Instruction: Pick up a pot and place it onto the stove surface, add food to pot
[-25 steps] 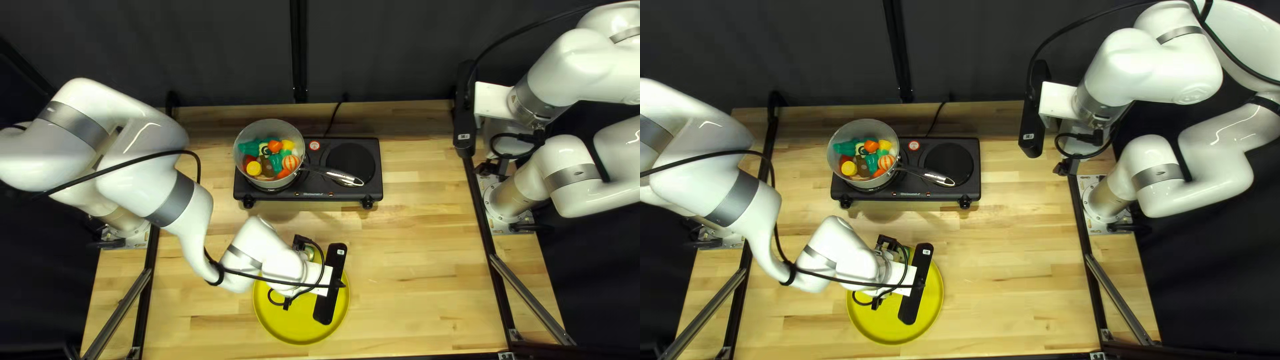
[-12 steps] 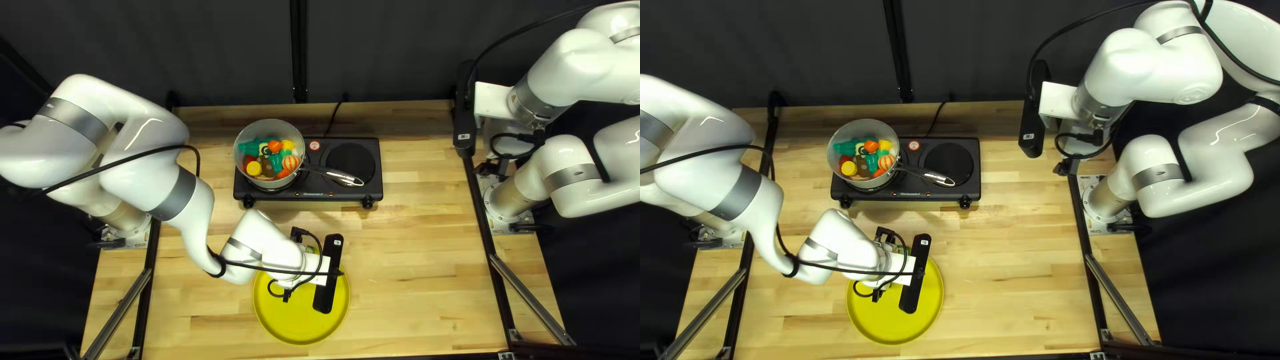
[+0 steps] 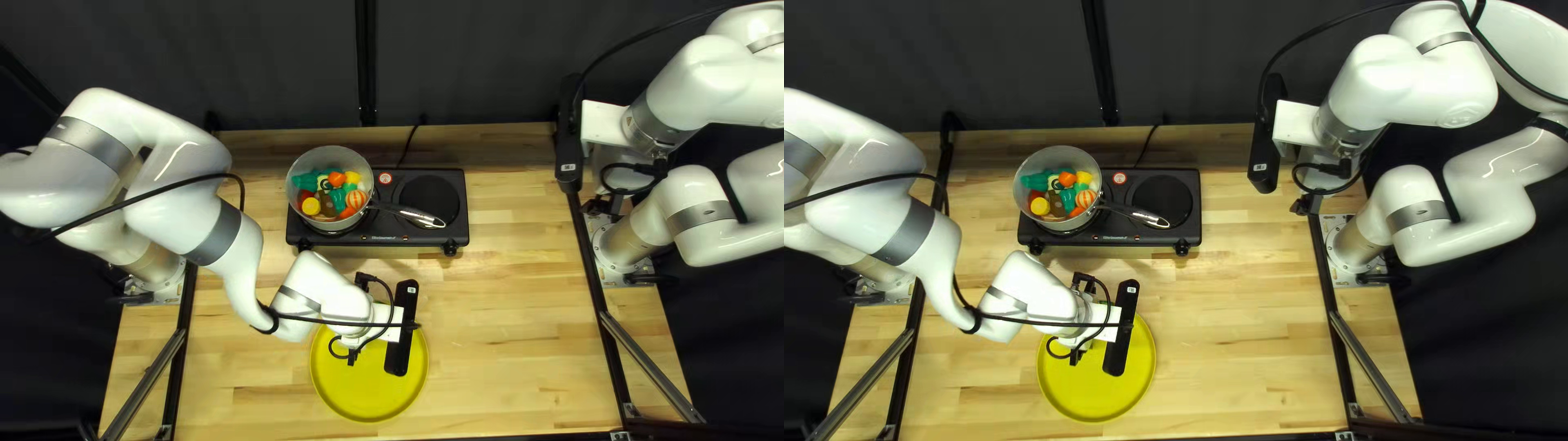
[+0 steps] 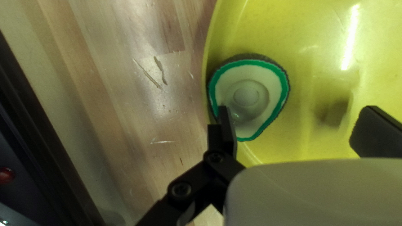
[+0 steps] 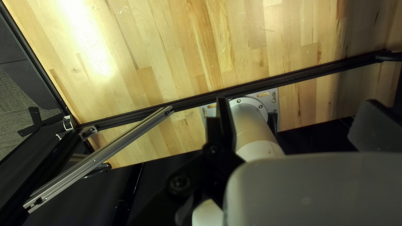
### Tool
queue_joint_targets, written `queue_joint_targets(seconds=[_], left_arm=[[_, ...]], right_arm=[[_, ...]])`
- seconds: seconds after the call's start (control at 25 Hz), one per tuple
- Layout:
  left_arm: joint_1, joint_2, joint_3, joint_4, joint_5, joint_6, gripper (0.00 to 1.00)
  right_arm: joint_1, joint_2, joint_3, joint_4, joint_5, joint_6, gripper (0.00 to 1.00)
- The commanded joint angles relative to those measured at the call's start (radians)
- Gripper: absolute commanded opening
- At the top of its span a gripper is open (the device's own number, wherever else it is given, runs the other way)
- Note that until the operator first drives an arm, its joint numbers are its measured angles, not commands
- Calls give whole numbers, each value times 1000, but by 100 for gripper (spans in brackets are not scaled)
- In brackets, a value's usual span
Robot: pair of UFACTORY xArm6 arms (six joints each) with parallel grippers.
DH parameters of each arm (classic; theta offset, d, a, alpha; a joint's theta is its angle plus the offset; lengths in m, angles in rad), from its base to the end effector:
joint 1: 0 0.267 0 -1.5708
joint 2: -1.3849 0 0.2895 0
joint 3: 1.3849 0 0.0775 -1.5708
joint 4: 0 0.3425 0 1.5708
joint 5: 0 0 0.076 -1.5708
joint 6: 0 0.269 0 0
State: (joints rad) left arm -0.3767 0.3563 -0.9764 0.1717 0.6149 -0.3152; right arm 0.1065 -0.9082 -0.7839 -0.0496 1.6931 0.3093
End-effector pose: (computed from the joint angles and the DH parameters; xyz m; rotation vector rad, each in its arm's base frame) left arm 0.4615 -0.1655 0.0135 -3.0339 0.3069 -0.0588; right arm 0.2151 0.0092 0.3338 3.0763 -0.3224 0.0142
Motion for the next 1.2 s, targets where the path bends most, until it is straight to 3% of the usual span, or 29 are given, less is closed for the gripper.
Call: queue_joint_targets(seconds=[0.04, 0.88, 0.92, 0.96, 1.2], left_arm=[[0, 5, 1, 0, -9, -2, 100], [6, 5, 5, -7, -17, 6, 98], [6, 5, 5, -7, -17, 6, 83], [6, 5, 5, -7, -17, 6, 0], [6, 5, 5, -7, -17, 6, 0]], right_arm=[[0, 0, 0, 0, 0, 0, 100], [0, 0, 0, 0, 0, 0, 100], [0, 0, 0, 0, 0, 0, 100], [0, 0, 0, 0, 0, 0, 100], [0, 0, 0, 0, 0, 0, 100]])
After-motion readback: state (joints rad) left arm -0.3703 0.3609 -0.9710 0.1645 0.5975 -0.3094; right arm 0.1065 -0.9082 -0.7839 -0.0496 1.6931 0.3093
